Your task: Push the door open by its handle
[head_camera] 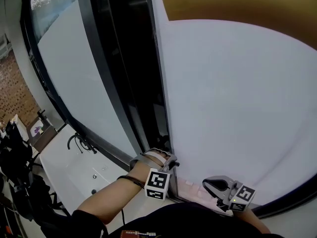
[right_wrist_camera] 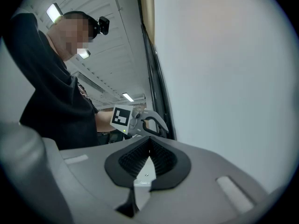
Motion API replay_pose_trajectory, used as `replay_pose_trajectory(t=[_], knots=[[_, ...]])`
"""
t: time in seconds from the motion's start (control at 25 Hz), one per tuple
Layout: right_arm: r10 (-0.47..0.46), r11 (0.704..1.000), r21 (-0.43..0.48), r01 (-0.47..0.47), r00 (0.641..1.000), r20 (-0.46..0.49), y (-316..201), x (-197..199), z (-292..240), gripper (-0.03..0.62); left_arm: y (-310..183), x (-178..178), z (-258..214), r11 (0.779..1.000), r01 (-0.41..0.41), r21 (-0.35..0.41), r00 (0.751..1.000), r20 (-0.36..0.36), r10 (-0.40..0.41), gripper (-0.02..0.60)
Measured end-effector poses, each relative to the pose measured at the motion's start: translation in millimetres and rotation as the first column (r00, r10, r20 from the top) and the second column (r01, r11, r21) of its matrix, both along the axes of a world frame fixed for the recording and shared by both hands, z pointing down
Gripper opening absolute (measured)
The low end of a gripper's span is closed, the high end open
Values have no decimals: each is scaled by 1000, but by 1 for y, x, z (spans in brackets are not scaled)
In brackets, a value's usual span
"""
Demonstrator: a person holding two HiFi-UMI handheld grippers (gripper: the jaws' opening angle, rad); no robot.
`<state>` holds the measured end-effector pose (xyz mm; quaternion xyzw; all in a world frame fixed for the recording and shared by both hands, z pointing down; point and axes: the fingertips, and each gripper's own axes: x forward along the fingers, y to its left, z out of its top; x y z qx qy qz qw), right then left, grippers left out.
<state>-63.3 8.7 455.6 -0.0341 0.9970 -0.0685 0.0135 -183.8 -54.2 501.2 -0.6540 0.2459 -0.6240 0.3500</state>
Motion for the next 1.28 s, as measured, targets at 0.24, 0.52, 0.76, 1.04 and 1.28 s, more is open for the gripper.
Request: replay_pose_trajectory(t=[0.24,0.52,0.76,1.04,1.28], knots=[[-59,998,-36,59,998,-11,-4,-6,2,0,-7,3,-1,990,22,136,994,106,-37,77],[-126,992,-35,125,992,-16,2,-22,9,0,-7,0,11,988,17,150,969,242,-53,60],[-137,990,-12,138,990,5,-10,-23,-3,0,-40,-6,53,999,32,26,916,398,-40,1],[-79,997,-22,79,997,14,-28,4,-5,0,-50,-6,54,995,-28,95,904,427,-16,1],[-68,998,3,68,997,31,-31,13,-5,0,-71,-9,61,990,-56,128,891,453,-8,1]])
